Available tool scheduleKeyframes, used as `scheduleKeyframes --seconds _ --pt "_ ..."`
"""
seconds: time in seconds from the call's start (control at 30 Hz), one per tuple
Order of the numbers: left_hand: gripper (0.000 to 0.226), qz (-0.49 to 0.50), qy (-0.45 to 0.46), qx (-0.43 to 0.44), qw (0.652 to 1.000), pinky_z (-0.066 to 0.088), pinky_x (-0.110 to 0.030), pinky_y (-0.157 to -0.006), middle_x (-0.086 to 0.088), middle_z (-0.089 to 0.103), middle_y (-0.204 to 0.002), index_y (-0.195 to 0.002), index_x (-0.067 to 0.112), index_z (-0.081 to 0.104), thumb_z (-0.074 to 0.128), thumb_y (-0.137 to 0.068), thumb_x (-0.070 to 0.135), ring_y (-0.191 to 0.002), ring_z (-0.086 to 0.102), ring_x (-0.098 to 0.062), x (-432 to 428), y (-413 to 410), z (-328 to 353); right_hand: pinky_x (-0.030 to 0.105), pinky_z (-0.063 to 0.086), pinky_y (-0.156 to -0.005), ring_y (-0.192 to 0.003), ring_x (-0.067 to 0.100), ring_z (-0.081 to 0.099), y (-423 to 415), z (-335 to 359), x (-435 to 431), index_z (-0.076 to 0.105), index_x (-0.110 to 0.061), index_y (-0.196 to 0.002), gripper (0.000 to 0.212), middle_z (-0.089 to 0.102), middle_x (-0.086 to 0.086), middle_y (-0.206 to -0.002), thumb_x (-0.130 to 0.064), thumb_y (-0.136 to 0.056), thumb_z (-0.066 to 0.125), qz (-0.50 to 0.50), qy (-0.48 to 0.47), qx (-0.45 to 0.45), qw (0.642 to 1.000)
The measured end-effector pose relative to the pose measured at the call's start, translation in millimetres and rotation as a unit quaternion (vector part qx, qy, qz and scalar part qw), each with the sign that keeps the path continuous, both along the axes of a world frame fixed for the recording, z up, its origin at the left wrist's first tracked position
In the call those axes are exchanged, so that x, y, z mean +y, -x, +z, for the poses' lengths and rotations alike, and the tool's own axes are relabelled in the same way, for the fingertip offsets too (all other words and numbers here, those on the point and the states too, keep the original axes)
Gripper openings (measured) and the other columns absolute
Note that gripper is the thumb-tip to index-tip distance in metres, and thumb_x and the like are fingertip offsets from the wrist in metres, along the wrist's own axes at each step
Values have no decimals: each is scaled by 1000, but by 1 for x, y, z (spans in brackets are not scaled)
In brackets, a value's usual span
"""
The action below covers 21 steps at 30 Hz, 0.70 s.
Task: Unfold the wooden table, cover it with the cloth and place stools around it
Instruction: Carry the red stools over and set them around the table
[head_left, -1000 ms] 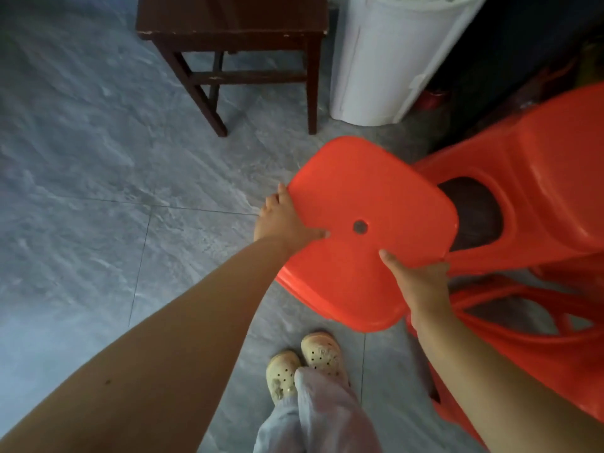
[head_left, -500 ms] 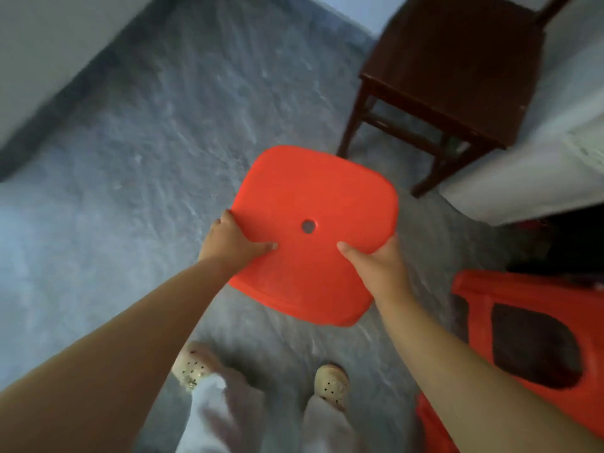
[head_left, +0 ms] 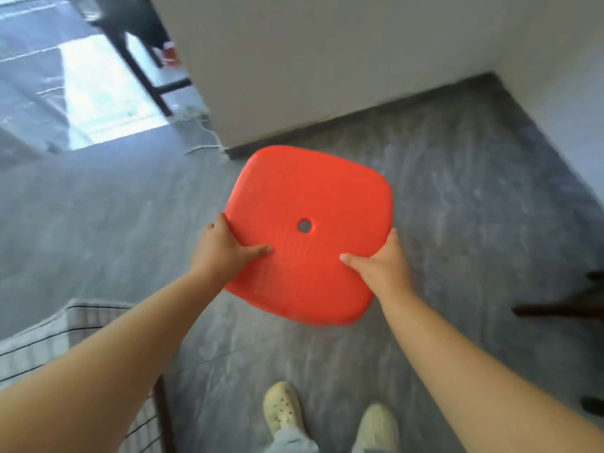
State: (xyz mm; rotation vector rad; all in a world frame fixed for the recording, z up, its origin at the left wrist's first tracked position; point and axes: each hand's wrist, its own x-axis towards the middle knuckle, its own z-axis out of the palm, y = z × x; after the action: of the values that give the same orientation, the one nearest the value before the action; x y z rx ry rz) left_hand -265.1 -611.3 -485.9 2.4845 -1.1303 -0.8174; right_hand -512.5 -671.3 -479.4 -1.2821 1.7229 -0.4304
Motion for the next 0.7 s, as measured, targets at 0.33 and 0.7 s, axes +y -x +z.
scheduleKeyframes --seconds 0.33,0.7 --pt "85 156 29 -31 987 45 -40 -82 -15 59 -118 -122 9 49 85 -57 48 -108 55 -32 25 -216 10 42 45 -101 -119 24 57 -238 -11 -62 28 -9 -146 100 56 9 -135 -10 -64 85 215 -1 -41 976" --pt "91 232 30 -44 971 43 -41 -93 -11 56 -127 -131 15 45 86 -56 47 -114 53 -30 125 -400 6 45 43 -105 -124 25 54 -427 -37 -1 23 -13 -150 102 55 9 -137 -2 -66 81 361 -35 -87 928"
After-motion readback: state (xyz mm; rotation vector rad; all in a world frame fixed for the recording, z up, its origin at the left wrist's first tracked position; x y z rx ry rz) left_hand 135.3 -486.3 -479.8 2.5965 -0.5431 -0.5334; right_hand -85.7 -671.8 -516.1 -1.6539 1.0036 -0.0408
